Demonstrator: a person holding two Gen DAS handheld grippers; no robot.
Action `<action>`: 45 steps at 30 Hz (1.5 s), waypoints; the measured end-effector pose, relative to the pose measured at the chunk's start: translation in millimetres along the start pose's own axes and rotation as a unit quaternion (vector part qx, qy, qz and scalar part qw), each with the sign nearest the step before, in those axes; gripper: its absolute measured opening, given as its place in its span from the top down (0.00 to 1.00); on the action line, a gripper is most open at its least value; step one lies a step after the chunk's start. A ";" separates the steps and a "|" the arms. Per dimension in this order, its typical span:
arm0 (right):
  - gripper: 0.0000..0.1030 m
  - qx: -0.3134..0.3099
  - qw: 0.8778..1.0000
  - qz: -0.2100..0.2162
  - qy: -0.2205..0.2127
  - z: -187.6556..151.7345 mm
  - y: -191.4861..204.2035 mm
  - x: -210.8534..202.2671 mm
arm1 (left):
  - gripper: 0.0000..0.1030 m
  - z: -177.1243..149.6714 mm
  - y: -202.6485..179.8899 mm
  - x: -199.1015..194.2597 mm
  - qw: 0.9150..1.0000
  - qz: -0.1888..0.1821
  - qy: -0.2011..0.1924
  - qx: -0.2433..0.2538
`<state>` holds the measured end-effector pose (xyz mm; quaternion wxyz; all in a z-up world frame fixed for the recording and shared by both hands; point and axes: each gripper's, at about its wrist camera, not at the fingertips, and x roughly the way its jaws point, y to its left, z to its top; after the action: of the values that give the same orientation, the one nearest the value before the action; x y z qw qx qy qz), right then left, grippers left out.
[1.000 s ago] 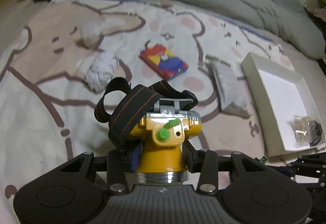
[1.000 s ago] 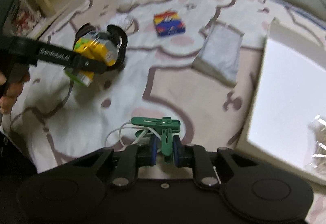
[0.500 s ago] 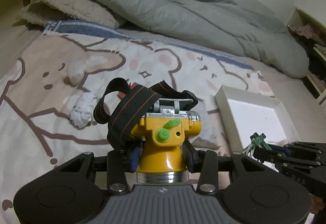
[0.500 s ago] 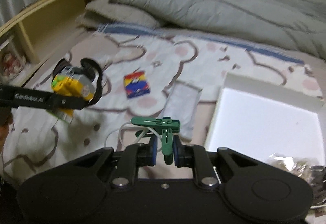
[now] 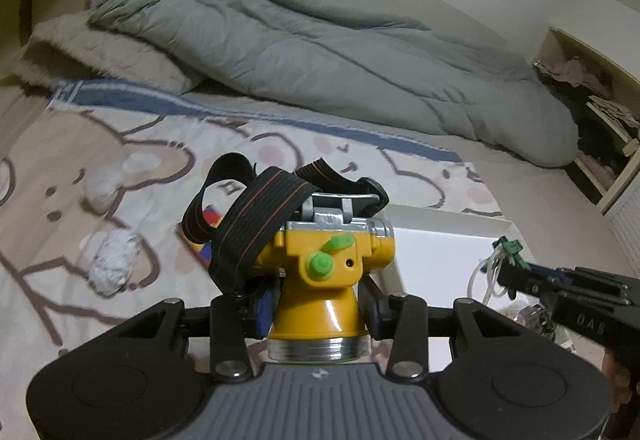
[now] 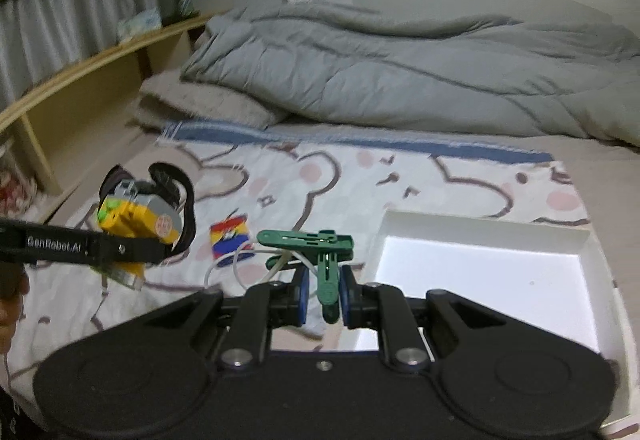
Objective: Organize objects
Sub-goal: 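Lift the clothespin with the right tool while the left tool lifts the headlamp toward the tray, then lower the yellow headlamp into the tray and open the left tool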
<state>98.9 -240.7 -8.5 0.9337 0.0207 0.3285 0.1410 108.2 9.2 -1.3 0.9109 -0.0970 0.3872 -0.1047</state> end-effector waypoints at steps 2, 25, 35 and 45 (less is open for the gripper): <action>0.84 0.011 1.000 -0.007 -0.010 4.5 -13.8 -5.6 | 0.57 4.6 -10.2 2.6 1.000 -0.006 -0.001 0.006; 0.84 0.109 0.986 -0.119 -0.032 1.6 -170.6 -19.6 | 0.57 36.5 -158.9 124.4 0.992 -0.119 0.025 0.041; 0.85 0.159 0.975 -0.158 0.000 -20.3 -221.2 -11.4 | 0.57 16.8 -200.3 207.7 0.986 -0.135 0.099 0.016; 0.84 0.168 0.972 -0.158 0.034 -34.3 -235.7 6.6 | 0.57 3.1 -212.9 272.8 0.981 -0.123 0.148 -0.009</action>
<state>141.4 -466.9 -70.3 0.9156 0.1200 0.3782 -0.0651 270.9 -267.2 -131.1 0.8229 -0.1359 0.5035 -0.2254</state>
